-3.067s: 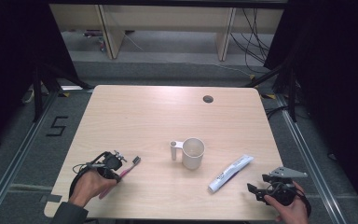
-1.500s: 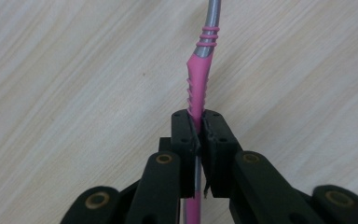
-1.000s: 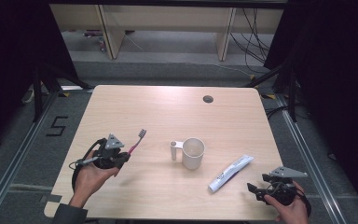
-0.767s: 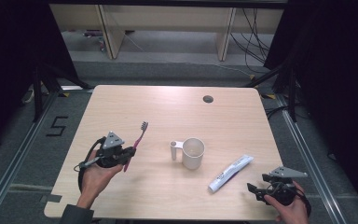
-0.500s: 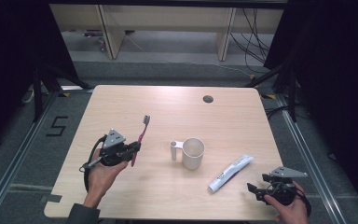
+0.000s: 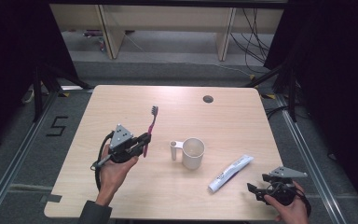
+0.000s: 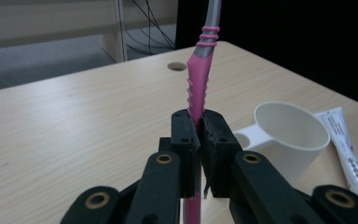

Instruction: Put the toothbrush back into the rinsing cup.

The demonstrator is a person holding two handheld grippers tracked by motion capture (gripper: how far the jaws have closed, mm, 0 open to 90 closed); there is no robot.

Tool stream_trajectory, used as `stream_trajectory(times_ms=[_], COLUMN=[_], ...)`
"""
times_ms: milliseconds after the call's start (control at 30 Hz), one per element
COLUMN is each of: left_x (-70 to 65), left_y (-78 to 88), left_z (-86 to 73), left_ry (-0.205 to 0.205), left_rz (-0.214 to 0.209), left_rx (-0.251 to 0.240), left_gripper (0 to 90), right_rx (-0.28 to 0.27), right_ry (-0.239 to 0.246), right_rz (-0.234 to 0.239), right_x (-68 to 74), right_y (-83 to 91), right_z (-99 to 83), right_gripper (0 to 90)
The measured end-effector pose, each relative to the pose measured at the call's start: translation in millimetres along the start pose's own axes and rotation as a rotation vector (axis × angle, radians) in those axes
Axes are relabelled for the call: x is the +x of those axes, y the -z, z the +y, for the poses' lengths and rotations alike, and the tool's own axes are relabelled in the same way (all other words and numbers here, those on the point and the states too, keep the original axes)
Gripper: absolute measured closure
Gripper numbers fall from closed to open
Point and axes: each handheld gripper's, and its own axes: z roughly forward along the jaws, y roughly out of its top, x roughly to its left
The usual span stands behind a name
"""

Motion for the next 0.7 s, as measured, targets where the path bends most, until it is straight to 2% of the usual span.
stream_trajectory(times_ms=[167, 233, 300, 467, 567, 600, 700], left_x=[-6.3, -11.6, -14.6, -22.6, -25.5, -27.8, -30.5], left_y=[-5.8, -11.4, -14.9, -23.1, -26.9, -30.9, -34.3], left_z=[4.7, 8.0, 10.9, 18.0, 20.6, 22.7, 24.0], left_ry=[0.008, 0.007, 0.005, 0.003, 0.004, 0.009, 0.008], left_rz=[-0.024, -0.030, -0.042, -0.056, -0.055, -0.067, -0.067], left_rx=[-0.031, -0.051, -0.059, -0.104, -0.114, -0.116, -0.126], left_gripper=[83.8, 83.7, 83.7, 83.7, 83.7, 83.8, 83.7], right_rx=[-0.002, 0.002, -0.001, -0.001, 0.002, -0.004, -0.001], right_ry=[0.007, -0.005, 0.007, 0.004, 0.006, -0.004, 0.003], right_rz=[0.001, 0.022, 0.001, 0.004, 0.002, 0.026, 0.004], right_x=[-0.5, -0.1, -0.4, -0.6, -0.8, -0.3, -0.8], right_y=[-0.2, -0.9, -0.2, 0.1, -0.4, -1.2, -0.4], right_z=[-0.2, -0.3, -0.3, -0.1, -0.2, -0.5, -0.1], right_gripper=[23.5, 23.5, 23.5, 23.5, 23.5, 23.5, 23.5])
